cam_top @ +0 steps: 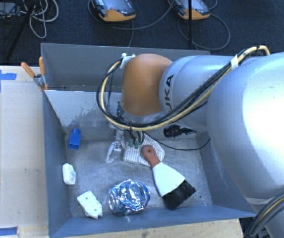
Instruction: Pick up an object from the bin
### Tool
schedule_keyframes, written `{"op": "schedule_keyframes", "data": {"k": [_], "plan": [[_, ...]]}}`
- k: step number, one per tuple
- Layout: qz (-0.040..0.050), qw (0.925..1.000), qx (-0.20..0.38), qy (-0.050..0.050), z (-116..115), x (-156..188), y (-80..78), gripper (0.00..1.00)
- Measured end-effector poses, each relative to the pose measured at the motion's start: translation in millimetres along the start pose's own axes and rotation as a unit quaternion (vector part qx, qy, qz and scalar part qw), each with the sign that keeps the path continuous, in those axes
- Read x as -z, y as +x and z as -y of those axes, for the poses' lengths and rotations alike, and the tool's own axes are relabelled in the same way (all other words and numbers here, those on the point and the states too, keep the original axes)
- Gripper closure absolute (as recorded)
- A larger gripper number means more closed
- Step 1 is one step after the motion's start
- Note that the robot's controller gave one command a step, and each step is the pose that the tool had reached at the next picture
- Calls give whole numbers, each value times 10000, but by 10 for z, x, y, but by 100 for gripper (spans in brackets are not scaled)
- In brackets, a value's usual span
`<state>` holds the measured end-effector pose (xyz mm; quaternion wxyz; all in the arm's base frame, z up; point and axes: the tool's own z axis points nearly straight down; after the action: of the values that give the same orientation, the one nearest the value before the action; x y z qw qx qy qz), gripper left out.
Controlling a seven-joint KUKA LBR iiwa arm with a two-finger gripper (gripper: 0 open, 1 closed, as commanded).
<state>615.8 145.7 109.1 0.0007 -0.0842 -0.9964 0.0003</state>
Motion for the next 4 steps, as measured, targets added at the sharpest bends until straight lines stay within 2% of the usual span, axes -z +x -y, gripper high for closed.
{"op": "schedule_keyframes", "data": {"k": [1, 2, 3, 4], "plan": [[-33, 9997, 229, 6, 272, 537, 169, 0], [69, 9893, 1455, -13, 376, 323, 29, 0], [-2, 9850, 1726, -3, 532, -98, 102, 0], [-2, 9964, 844, -2, 652, -239, 210, 0]]}}
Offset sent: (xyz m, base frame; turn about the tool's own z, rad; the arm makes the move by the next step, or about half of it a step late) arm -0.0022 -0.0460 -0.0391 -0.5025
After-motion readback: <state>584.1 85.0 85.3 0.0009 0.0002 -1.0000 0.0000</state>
